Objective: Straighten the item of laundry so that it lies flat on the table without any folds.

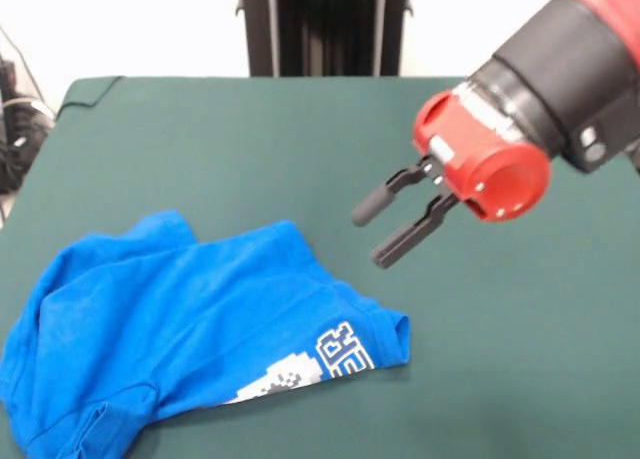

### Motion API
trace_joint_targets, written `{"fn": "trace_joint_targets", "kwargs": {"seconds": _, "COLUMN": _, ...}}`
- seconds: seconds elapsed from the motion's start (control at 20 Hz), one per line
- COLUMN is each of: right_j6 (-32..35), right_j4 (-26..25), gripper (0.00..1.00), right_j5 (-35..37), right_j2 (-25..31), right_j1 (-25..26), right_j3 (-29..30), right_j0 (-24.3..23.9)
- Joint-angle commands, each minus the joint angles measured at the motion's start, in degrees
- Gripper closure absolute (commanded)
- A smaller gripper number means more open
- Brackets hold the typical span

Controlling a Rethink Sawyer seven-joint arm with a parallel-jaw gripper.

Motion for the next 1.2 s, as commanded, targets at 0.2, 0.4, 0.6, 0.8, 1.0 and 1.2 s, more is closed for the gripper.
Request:
{"fn": "trace_joint_targets", "kwargs": {"seconds": 0.2, "right_j6": 24.3, "right_j4": 1.8, "gripper": 0.00, "right_j5": -6.1, "right_j2": -0.6, "right_j1": 8.3, "right_j3": 7.9, "right_j0": 1.3}}
{"fn": "trace_joint_targets", "kwargs": {"seconds": 0.4, "right_j6": 24.9, "right_j4": 3.0, "gripper": 0.00, "right_j5": -6.3, "right_j2": -0.9, "right_j1": 10.5, "right_j3": 5.4, "right_j0": 0.8}}
{"fn": "trace_joint_targets", "kwargs": {"seconds": 0.6, "right_j6": 24.3, "right_j4": 4.0, "gripper": 0.00, "right_j5": -5.7, "right_j2": -1.1, "right_j1": 11.2, "right_j3": 3.9, "right_j0": 0.6}}
{"fn": "trace_joint_targets", "kwargs": {"seconds": 0.8, "right_j6": 23.3, "right_j4": 5.4, "gripper": 0.00, "right_j5": -4.5, "right_j2": -0.7, "right_j1": 10.6, "right_j3": 3.9, "right_j0": 1.3}}
{"fn": "trace_joint_targets", "kwargs": {"seconds": 1.0, "right_j6": 20.7, "right_j4": 7.0, "gripper": 0.00, "right_j5": -1.6, "right_j2": -0.5, "right_j1": 8.9, "right_j3": 5.3, "right_j0": 2.7}}
{"fn": "trace_joint_targets", "kwargs": {"seconds": 1.2, "right_j6": 20.3, "right_j4": 8.0, "gripper": 0.00, "right_j5": 1.0, "right_j2": -1.1, "right_j1": 8.8, "right_j3": 5.5, "right_j0": 3.8}}
